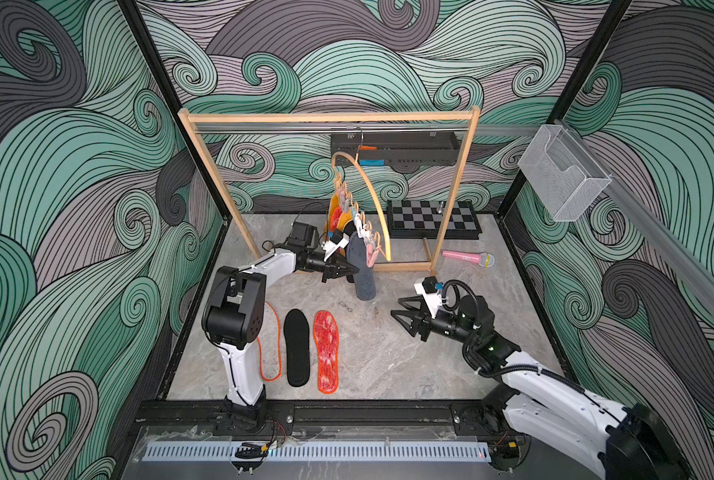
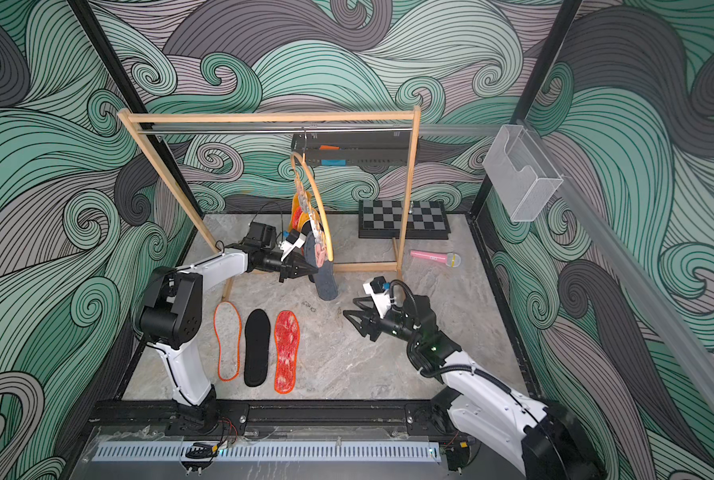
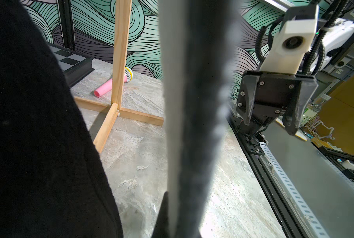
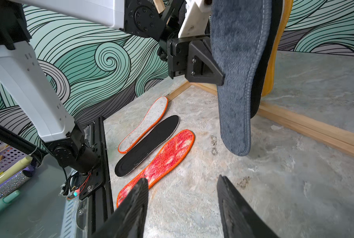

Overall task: Take the shoe insoles off the hanger
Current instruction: Remove the insole from the hanger.

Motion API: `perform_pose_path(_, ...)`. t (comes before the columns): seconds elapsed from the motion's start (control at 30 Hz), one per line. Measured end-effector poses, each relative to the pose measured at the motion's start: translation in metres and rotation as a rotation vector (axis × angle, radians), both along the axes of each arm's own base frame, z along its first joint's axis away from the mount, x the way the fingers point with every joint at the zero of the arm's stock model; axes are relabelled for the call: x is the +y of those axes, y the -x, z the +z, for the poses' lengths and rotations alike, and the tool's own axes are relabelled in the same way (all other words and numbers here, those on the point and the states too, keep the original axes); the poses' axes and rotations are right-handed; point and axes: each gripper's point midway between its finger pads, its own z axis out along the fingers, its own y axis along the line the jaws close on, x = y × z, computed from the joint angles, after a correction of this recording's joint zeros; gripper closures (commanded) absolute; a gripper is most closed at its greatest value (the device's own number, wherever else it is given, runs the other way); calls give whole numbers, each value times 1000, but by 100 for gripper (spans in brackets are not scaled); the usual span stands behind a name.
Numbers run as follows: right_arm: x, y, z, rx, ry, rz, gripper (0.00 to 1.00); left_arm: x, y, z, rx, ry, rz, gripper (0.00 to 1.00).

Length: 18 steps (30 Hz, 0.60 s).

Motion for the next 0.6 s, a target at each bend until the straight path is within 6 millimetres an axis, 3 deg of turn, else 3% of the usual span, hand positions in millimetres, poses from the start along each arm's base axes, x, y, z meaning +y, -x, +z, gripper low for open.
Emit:
perform_pose_path(0.2,21,-48,31,-80,27,-9,43,2,0,0,7,-2,5,100)
perform_pose_path(0.47,20,-126,53,-100,-12,-21,45,2,1,0,20,-7,3,100)
perform_pose_path(0.6,26,-152,73,-108,-58,49,45,2,1,3,22,-8,1,100)
